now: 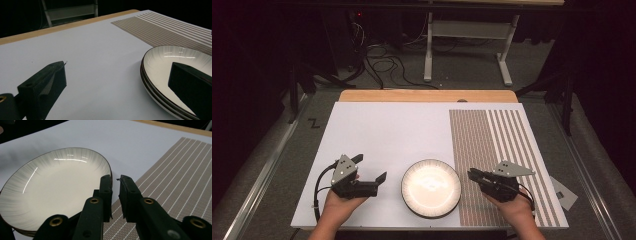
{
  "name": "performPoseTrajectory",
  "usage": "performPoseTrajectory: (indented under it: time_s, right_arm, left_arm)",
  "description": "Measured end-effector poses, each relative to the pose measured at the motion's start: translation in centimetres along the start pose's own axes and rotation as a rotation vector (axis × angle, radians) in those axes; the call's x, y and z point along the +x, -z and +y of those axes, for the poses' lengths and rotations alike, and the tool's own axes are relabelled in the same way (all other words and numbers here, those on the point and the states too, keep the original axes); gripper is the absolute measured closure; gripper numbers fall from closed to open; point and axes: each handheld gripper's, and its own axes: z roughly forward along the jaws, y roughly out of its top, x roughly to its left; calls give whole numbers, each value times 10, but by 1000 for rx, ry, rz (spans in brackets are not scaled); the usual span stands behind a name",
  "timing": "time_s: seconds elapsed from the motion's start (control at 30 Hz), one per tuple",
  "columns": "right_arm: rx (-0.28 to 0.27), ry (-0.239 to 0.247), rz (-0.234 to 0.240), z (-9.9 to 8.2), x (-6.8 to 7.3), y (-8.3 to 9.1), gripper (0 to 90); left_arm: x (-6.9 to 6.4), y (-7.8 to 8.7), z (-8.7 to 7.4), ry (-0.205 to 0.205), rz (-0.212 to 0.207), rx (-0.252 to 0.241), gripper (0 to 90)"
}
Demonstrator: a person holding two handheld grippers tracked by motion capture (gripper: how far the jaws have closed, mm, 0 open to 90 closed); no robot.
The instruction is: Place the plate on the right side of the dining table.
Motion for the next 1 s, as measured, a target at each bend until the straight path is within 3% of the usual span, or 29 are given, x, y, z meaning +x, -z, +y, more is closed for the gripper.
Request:
performPoseTrajectory:
  time_s: [0.27, 0.7, 1.0]
  right_arm:
    - [62, 22, 35, -1, 5, -7, 898]
    - [146, 58, 63, -3, 12, -18, 900]
    - [165, 60, 70, -5, 13, -21, 900]
  left_arm:
    - [0, 0, 0, 1, -6, 2, 20]
    - [-2, -3, -1, 2, -21, 15, 21]
    - [-3, -3, -1, 0, -42, 14, 62]
